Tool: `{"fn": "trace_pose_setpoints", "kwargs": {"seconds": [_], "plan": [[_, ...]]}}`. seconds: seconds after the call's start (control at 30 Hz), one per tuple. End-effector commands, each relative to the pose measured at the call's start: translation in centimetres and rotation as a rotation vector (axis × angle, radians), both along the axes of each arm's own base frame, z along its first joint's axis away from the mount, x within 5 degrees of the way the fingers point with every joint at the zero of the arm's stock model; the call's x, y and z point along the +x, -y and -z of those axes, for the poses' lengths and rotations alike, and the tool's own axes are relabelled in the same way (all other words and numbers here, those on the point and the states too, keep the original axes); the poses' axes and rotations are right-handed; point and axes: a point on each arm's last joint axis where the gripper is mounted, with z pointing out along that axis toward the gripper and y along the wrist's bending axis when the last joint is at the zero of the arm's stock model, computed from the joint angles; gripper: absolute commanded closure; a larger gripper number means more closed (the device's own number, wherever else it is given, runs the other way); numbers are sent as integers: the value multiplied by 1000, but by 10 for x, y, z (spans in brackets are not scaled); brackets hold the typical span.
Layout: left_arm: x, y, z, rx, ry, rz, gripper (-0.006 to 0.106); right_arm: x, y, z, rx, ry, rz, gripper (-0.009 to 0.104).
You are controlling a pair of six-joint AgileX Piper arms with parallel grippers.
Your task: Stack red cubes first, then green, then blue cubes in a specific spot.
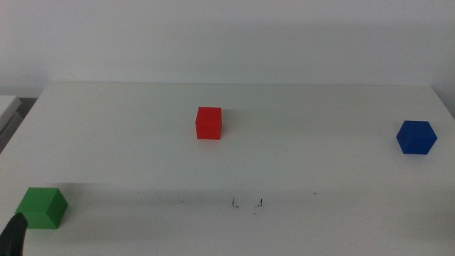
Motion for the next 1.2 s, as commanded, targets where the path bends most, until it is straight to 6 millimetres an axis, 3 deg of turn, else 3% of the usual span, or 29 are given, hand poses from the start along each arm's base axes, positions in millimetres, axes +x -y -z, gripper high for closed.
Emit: {"fn": "trace_pose_setpoints", "kwargs": {"seconds": [0.0, 0.1, 0.23, 0.37, 0.5, 0.57, 0.7, 0.87, 1.03, 1.1, 1.17], "plan": [[0, 0, -1, -4, 17, -1, 7, 0, 0, -1, -12, 14, -2, 2], [8, 1, -31, -20, -164, 8, 7, 0, 0, -1, -12, 14, -2, 2], [38, 2, -85, -39, -446, 25, 7, 0, 0, -1, -12, 14, -2, 2], [89, 4, -130, -70, -633, 45, 7, 0, 0, -1, -12, 14, -2, 2], [143, 17, -148, -78, -803, 119, 7, 0, 0, -1, -12, 14, -2, 2], [175, 34, -153, -58, -857, 145, 7, 0, 0, -1, -12, 14, -2, 2], [234, 78, -151, -11, -904, 137, 7, 0, 0, -1, -12, 14, -2, 2], [298, 131, -133, -30, -920, 169, 7, 0, 0, -1, -12, 14, -2, 2], [346, 173, -96, -115, -1003, 248, 7, 0, 0, -1, -12, 14, -2, 2], [365, 186, -72, -129, -1049, 269, 7, 0, 0, -1, -12, 14, -2, 2], [373, 193, -59, -111, -1061, 278, 7, 0, 0, -1, -12, 14, -2, 2]]}}
